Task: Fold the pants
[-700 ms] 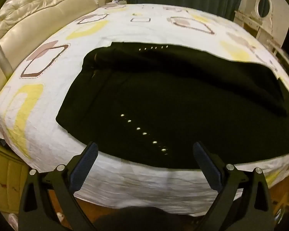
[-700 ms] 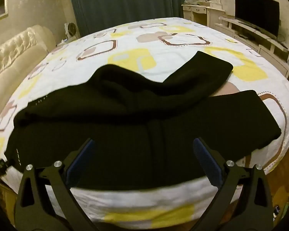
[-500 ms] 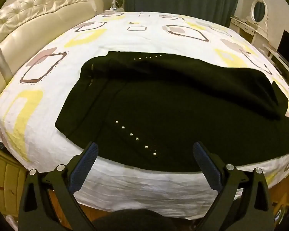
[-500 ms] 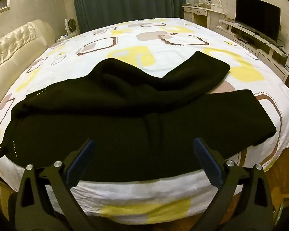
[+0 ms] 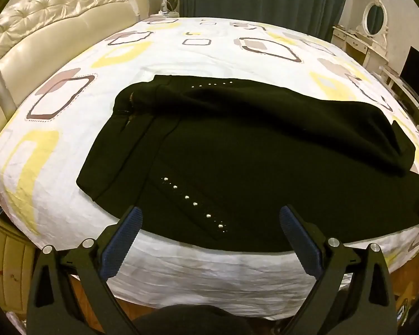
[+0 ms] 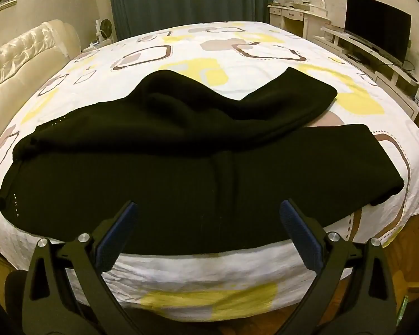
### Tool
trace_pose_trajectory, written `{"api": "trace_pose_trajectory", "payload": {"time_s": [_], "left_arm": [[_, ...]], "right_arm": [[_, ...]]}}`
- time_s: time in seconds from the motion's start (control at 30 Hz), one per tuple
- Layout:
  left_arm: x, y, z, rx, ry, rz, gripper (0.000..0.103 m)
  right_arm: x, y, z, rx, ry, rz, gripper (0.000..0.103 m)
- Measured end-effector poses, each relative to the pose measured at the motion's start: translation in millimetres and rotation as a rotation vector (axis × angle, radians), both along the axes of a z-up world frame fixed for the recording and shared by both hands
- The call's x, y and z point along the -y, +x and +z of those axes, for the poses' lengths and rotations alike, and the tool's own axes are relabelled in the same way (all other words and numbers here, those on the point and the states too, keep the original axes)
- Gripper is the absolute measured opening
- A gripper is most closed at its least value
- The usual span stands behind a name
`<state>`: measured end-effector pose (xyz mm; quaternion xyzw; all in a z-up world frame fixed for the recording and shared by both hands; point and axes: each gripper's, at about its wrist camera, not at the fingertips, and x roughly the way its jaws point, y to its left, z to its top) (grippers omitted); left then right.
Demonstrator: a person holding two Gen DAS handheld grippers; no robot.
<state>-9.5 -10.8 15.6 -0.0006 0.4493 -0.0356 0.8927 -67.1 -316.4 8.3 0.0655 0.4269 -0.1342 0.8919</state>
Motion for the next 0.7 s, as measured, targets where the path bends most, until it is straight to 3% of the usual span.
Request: {"api": "trace_pose_trajectory", "payload": {"time_s": [0.7], "left_arm": [[9.5, -6.2, 7.9, 0.026, 0.007, -0.018, 0.098]], "right_arm": [[-3.3, 0.9, -5.4, -0.013, -0.001, 0.015, 0.101]]}}
